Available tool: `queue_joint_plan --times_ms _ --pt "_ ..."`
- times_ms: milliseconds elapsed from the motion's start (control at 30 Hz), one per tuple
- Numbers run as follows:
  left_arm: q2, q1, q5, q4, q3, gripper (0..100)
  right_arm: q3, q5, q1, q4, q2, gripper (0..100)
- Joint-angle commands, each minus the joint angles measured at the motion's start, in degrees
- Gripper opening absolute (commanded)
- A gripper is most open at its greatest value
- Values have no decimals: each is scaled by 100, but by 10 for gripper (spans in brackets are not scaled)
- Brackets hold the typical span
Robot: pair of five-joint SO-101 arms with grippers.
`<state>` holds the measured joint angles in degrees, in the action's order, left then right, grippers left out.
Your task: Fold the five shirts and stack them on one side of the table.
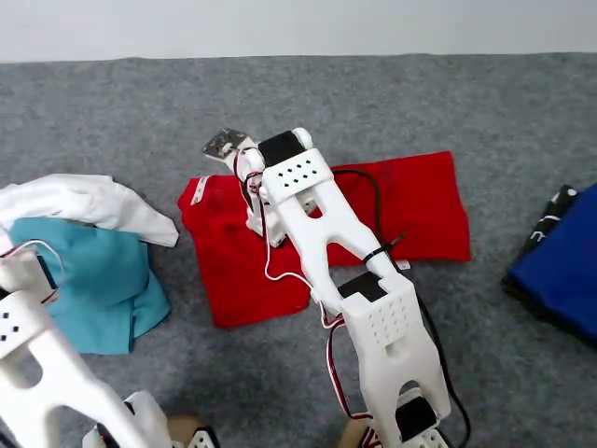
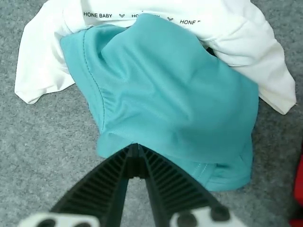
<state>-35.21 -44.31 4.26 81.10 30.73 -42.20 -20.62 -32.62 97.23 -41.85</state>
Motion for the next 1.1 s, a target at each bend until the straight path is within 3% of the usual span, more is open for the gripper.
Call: queue_joint_plan --times_ms 0,400,533,633,1067 --pt "-149 35 -35 -62 -31 2 -422 -44 31 -189 40 97" --pt "-149 35 -44 -62 -31 2 -431 -53 66 -347 -426 92" --pt "-149 35 -44 -53 -31 2 -431 -387 92 -347 -418 15" --pt "-149 35 -44 -53 -31 2 -492 -765 92 -233 -321 11" --pt "-149 44 -44 -62 -31 2 -1556 -791 110 462 338 10"
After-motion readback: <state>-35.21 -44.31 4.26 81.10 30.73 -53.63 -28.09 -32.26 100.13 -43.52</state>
